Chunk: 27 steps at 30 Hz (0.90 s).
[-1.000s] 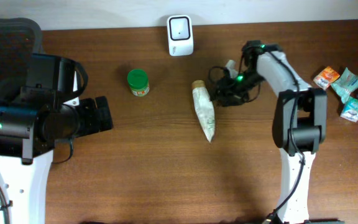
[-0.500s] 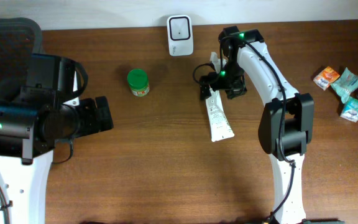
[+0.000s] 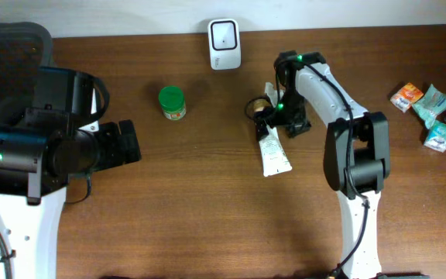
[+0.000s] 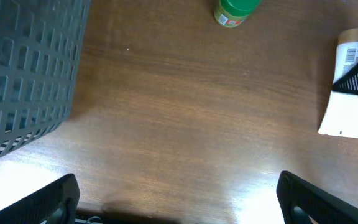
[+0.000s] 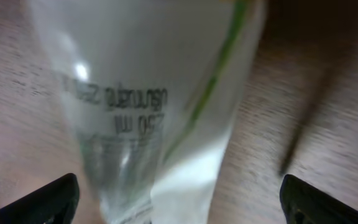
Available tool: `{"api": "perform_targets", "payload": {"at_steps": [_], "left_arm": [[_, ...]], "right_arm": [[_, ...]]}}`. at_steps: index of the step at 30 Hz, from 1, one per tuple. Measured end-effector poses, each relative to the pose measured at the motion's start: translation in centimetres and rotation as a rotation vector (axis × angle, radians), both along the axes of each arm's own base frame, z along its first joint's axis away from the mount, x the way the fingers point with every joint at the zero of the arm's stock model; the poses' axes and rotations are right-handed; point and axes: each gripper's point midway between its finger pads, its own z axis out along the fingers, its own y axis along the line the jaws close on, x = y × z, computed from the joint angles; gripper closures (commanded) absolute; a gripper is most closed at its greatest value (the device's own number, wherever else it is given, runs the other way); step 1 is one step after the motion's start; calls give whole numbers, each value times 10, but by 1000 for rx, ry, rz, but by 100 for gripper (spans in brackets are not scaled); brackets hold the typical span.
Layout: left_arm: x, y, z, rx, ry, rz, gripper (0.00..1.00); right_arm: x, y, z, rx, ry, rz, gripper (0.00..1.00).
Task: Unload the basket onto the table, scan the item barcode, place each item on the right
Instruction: 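Lift the conditioner tube and hold it toward the scanner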
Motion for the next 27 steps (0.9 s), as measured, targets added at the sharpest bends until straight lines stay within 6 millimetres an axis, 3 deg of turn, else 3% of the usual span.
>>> {"api": "perform_targets", "payload": {"at_steps": [3,8,17,22,24,27], "left_arm": [[0,0,0,0,0,0,1],[0,0,0,0,0,0,1],[0,0,0,0,0,0,1],[0,0,0,-1,0,0,1],[0,0,0,0,0,0,1],[0,0,0,0,0,0,1]], "right_arm": [[-2,2,-5,74,18,-31,64],[-2,2,-2,164,36,-68,95],[-3,11,14,259,71,-105,95],[17,47,70,544,-27,-15,94],[25,66,101,730,-106,51,94],[24,79,122,884,-178,127,94]]}}
